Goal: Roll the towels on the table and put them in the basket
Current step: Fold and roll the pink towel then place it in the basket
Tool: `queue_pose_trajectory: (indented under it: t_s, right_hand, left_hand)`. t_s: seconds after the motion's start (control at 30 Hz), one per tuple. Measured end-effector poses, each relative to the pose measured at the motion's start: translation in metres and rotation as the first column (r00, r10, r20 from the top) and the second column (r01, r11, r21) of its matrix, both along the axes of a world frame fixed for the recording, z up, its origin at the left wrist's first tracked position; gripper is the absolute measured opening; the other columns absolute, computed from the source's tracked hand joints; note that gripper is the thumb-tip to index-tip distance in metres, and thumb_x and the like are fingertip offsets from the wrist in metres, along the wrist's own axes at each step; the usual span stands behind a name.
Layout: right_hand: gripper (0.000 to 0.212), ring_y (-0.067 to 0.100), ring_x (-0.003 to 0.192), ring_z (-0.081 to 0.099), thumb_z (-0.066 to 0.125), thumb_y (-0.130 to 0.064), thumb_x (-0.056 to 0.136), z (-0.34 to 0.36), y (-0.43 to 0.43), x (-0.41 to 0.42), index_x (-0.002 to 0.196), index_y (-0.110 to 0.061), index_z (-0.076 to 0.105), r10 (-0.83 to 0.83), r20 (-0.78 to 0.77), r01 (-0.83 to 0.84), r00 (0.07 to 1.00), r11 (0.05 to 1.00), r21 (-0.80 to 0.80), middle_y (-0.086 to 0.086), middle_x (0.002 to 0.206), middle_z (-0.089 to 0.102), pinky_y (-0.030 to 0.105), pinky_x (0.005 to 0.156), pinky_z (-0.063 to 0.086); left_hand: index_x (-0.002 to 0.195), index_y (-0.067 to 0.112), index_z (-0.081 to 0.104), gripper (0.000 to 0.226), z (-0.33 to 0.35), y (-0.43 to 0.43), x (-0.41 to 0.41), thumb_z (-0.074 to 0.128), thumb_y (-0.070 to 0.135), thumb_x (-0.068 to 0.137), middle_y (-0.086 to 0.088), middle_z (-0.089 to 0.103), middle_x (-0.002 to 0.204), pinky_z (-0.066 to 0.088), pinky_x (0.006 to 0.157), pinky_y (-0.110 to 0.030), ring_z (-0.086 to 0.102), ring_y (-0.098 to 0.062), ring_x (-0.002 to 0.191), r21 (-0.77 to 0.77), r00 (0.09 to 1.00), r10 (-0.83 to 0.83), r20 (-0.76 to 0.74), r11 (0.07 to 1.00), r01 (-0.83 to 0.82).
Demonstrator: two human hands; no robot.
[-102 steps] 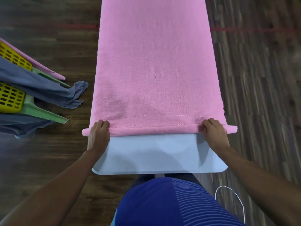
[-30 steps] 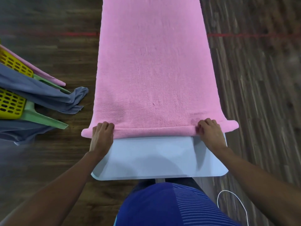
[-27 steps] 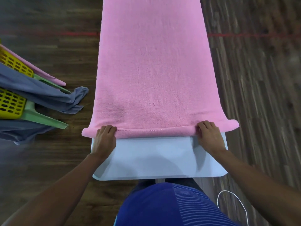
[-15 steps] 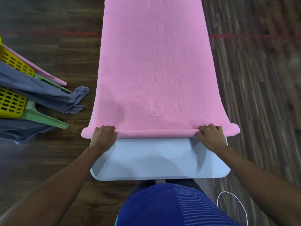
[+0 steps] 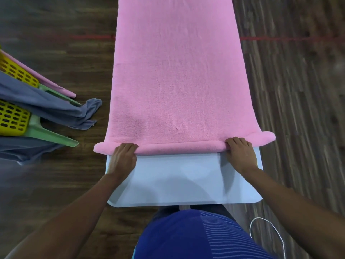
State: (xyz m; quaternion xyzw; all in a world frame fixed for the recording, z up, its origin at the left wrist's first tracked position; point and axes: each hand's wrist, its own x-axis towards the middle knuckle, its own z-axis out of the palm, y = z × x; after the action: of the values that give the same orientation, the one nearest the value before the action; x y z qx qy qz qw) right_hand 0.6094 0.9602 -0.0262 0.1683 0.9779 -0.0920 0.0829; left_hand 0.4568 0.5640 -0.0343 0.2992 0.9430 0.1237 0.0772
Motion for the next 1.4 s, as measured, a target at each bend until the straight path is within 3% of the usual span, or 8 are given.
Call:
queue_pose_trajectory:
  t_s: [0.23, 0.37, 0.47, 0.63, 0.87, 1.1, 1.27, 1.4]
  right_hand:
    - [0.033, 0.025, 0.098, 0.054, 0.04, -0.033, 0.091, 0.015, 0.01, -0.011, 0.109, -0.025, 0.066, 0.037, 0.314, -0.014, 0.949, 0.997, -0.074, 0.004, 0.102, 0.067, 0.04, 0.089, 0.033]
    - [0.015, 0.031, 0.089, 0.052, 0.059, -0.024, 0.084, 0.003, 0.009, -0.01, 0.097, -0.016, 0.062, -0.036, 0.023, 0.035, 0.999, 0.999, 0.021, 0.006, 0.096, 0.062, 0.042, 0.08, 0.034]
    - [0.018, 0.032, 0.082, 0.051, 0.048, -0.015, 0.08, -0.001, 0.003, -0.005, 0.089, -0.01, 0.063, 0.034, -0.119, -0.029, 0.992, 0.998, 0.048, 0.008, 0.093, 0.06, 0.039, 0.071, 0.036]
    - [0.04, 0.031, 0.101, 0.06, 0.071, -0.011, 0.07, -0.007, -0.01, 0.016, 0.109, -0.009, 0.062, 0.089, -0.017, -0.089, 0.996, 0.996, 0.009, 0.008, 0.109, 0.065, 0.042, 0.091, 0.043]
    - [0.024, 0.027, 0.094, 0.057, 0.053, -0.027, 0.087, 0.005, 0.0, -0.003, 0.106, -0.02, 0.066, 0.037, 0.12, -0.042, 0.992, 0.998, 0.038, 0.003, 0.097, 0.068, 0.04, 0.085, 0.031]
    - [0.028, 0.035, 0.091, 0.054, 0.068, -0.005, 0.075, 0.001, -0.001, -0.01, 0.101, -0.011, 0.062, 0.0, -0.134, 0.003, 0.991, 1.0, 0.025, 0.008, 0.102, 0.059, 0.04, 0.076, 0.032]
    - [0.059, 0.03, 0.116, 0.052, 0.072, -0.008, 0.068, -0.009, -0.004, 0.006, 0.124, -0.01, 0.056, 0.066, -0.011, -0.066, 0.998, 0.998, 0.001, 0.008, 0.125, 0.058, 0.042, 0.103, 0.034]
    - [0.04, 0.029, 0.109, 0.058, 0.067, -0.006, 0.078, -0.011, -0.001, 0.004, 0.117, -0.012, 0.062, 0.035, -0.113, -0.034, 0.993, 0.999, 0.013, 0.005, 0.116, 0.065, 0.04, 0.096, 0.035]
  left_hand:
    - [0.08, 0.009, 0.063, 0.033, 0.009, -0.003, -0.011, 0.037, 0.029, 0.077, -0.009, 0.062, 0.069, 0.044, 0.064, -0.039, 0.055, -0.032, 0.065, -0.039, 0.993, 0.007, 0.114, 0.999, -0.002]
    - [0.099, 0.007, 0.063, 0.022, 0.004, 0.0, -0.014, 0.061, 0.007, 0.077, -0.012, 0.062, 0.092, 0.042, 0.073, -0.045, 0.053, -0.033, 0.083, -0.041, 0.994, 0.112, -0.015, 0.993, -0.113]
    - [0.093, 0.006, 0.063, 0.015, 0.0, 0.001, -0.012, 0.054, 0.005, 0.082, -0.011, 0.06, 0.087, 0.042, 0.069, -0.045, 0.053, -0.034, 0.078, 0.022, 0.995, 0.054, -0.087, 0.998, -0.053]
    - [0.114, 0.003, 0.063, 0.042, -0.001, -0.005, 0.005, 0.056, 0.016, 0.075, -0.013, 0.063, 0.111, 0.047, 0.088, -0.047, 0.057, -0.031, 0.101, -0.054, 0.994, -0.109, -0.025, 0.993, 0.108]
    - [0.085, 0.01, 0.068, 0.036, 0.011, 0.005, -0.011, 0.038, 0.028, 0.078, -0.007, 0.068, 0.075, 0.041, 0.077, -0.039, 0.06, -0.031, 0.069, -0.138, 0.995, -0.043, 0.095, 0.989, 0.055]
    - [0.101, 0.007, 0.065, 0.018, 0.003, 0.007, -0.02, 0.06, 0.008, 0.083, -0.011, 0.063, 0.097, 0.042, 0.08, -0.046, 0.057, -0.035, 0.087, -0.004, 0.995, 0.079, -0.052, 0.997, -0.079]
    - [0.119, 0.003, 0.061, 0.048, -0.001, -0.006, -0.004, 0.06, 0.019, 0.074, -0.015, 0.062, 0.117, 0.048, 0.092, -0.048, 0.057, -0.033, 0.106, -0.072, 0.998, -0.056, 0.03, 0.996, 0.058]
    - [0.116, -0.001, 0.063, 0.044, 0.002, -0.006, -0.01, 0.068, 0.001, 0.072, -0.019, 0.065, 0.112, 0.05, 0.09, -0.049, 0.061, -0.037, 0.102, -0.074, 0.997, 0.009, 0.082, 0.997, -0.003]
